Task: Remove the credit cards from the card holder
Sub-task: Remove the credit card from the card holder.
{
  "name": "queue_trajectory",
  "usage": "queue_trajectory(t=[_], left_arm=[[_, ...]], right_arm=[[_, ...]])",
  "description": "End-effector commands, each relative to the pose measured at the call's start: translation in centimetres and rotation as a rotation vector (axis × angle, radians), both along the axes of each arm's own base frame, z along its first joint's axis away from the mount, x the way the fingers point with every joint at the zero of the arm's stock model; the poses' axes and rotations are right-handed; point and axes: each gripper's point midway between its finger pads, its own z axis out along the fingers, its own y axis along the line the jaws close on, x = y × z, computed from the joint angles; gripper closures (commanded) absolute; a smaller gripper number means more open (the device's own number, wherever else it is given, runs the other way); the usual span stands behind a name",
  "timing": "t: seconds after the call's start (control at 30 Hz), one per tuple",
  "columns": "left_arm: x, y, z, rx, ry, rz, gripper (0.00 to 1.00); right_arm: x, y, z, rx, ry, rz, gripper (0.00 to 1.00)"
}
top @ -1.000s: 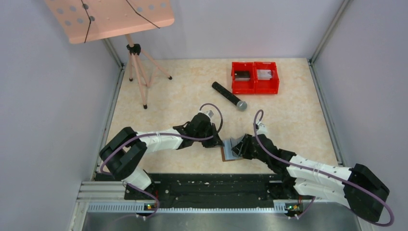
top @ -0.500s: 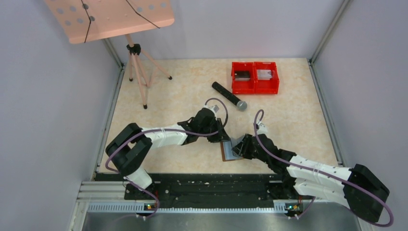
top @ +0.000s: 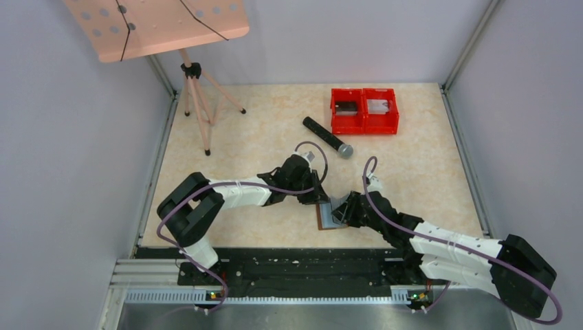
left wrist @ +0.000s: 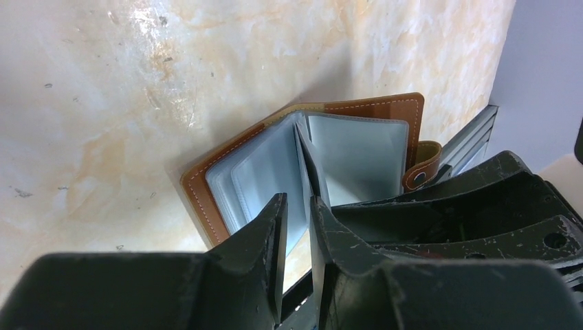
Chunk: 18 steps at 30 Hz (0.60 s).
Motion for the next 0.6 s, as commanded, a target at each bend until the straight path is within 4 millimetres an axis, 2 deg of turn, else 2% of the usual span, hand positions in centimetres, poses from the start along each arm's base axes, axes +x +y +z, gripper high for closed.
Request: queue_trajectory(t=[0.0,0.57], left_arm=[[0.95,-1.65,1.77,-0.061,-0.050,-0.023,0.77],[0.44,-1.78,1.32,-0.087,-0.024,-0.027,0.78]], right_arm=[[0.56,0.10,0.81,0.030,-0.031,-0.009,0.68],[0.56,0.28,0.67,0.032,-0.027,-0.003,0.68]])
